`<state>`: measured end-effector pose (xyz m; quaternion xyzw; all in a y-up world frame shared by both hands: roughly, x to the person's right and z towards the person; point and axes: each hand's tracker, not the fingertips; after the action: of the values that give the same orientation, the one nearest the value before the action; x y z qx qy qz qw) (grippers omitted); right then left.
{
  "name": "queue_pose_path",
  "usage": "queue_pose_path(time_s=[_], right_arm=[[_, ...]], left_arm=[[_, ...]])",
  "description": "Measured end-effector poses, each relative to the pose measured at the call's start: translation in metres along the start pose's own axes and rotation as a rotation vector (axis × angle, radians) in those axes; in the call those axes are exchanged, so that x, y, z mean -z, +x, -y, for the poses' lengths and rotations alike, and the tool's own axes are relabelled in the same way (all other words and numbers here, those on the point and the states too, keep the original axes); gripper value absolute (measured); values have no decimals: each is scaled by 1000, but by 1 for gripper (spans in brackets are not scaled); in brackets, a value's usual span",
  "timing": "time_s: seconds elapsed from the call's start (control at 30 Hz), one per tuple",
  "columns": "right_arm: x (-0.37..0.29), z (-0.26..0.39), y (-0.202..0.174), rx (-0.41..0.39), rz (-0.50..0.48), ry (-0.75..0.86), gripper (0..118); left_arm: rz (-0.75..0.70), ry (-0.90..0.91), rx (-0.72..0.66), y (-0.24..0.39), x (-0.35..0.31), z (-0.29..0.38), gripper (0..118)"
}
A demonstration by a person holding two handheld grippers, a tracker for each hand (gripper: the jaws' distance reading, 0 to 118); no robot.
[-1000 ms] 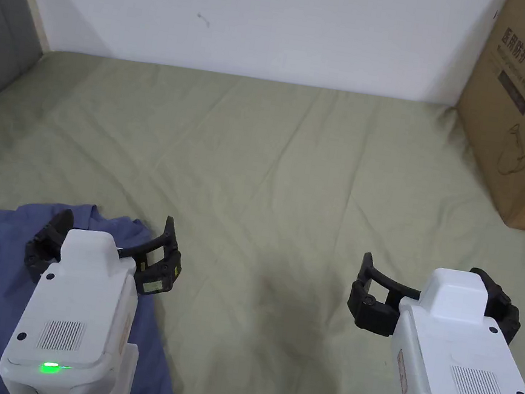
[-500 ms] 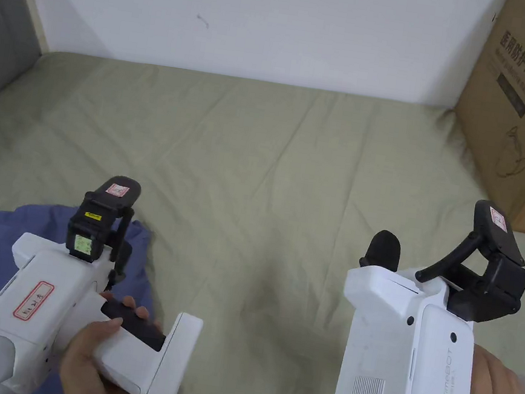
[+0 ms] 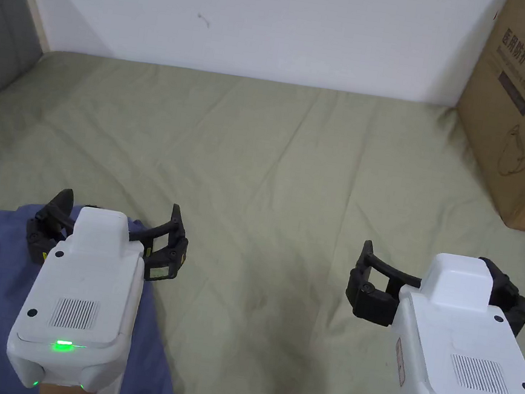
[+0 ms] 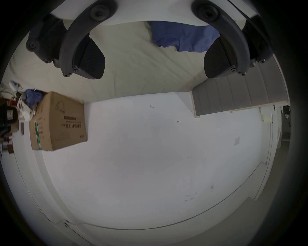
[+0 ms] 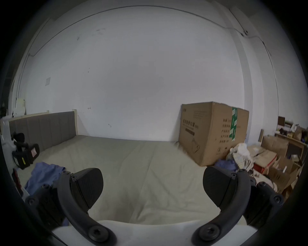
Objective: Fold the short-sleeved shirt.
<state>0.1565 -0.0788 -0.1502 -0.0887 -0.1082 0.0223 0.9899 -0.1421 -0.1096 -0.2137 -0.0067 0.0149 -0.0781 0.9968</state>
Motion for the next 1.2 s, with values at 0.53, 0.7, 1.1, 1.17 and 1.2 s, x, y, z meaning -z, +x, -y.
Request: queue_pose_path(time_s=[0.53,0.7,1.1,1.17,1.2], right_arm=[[0,-1,0,37,-17,-15,117],[-1,-2,1,40,-17,-13,117],[-2,-4,2,37,-13,-9,117],[-2,-4,2,36,-12,-9,117],[-2,-4,2,34,-11,-10,117]], left_arm=[[11,-10,-37,-3,-2,1,118],[11,-5,-41,-3,-2,0,118],[13,0,-39,-4,-2,-2,118],[11,-2,-40,-4,-2,-2,118],[10,-2,-41,-4,-2,-2,118]])
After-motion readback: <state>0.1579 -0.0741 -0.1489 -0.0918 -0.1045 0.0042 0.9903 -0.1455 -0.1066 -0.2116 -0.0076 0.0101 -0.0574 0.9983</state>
